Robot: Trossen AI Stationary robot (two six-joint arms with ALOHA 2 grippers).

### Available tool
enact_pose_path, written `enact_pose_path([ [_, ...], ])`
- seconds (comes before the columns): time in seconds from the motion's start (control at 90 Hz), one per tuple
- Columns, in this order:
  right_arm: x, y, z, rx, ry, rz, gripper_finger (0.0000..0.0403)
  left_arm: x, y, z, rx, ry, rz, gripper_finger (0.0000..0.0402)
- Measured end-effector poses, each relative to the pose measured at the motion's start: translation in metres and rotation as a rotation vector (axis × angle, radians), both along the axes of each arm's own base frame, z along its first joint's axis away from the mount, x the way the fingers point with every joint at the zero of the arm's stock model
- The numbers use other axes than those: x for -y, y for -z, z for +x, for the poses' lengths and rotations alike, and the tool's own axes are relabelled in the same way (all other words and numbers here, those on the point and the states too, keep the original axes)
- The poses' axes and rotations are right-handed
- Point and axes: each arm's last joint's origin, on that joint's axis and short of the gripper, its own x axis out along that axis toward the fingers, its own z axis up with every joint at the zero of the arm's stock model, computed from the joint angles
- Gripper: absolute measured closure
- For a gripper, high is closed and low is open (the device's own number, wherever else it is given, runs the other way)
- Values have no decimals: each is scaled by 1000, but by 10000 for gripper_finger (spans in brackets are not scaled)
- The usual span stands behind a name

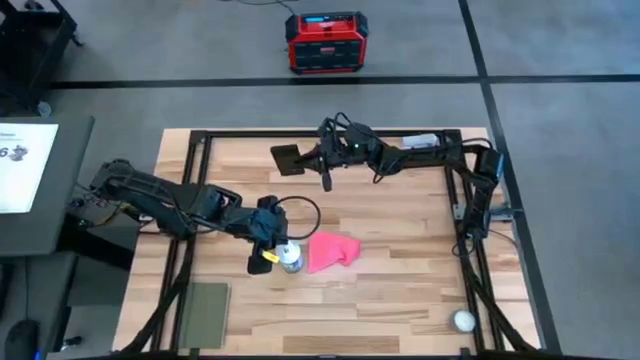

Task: Apply microfiber cloth
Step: Spray the back of the cellphone with the white spray bottle

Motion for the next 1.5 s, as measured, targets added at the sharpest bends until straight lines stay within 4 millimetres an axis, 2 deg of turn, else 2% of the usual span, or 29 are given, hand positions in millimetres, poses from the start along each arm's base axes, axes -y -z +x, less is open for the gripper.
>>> enact_pose_path([
  [0.211, -3, 6, -2, -15, -4, 2, 385, -4, -1, 1, -3, 8, 22, 402],
  [0.489, -8, 9, -1, -19, -16, 0, 385, -7, -23, -1, 44, 8, 50, 402],
  [0.978, -7, 9, -1, -21, -15, 2, 385, -8, -16, -4, -37, -44, 14, 402],
  [1.144, -7, 9, -1, -22, -15, 2, 385, -8, -8, 2, -85, -36, 15, 402],
  [1.5, -7, 9, -2, -22, -12, 2, 385, -8, -6, 5, -96, -30, 13, 402],
])
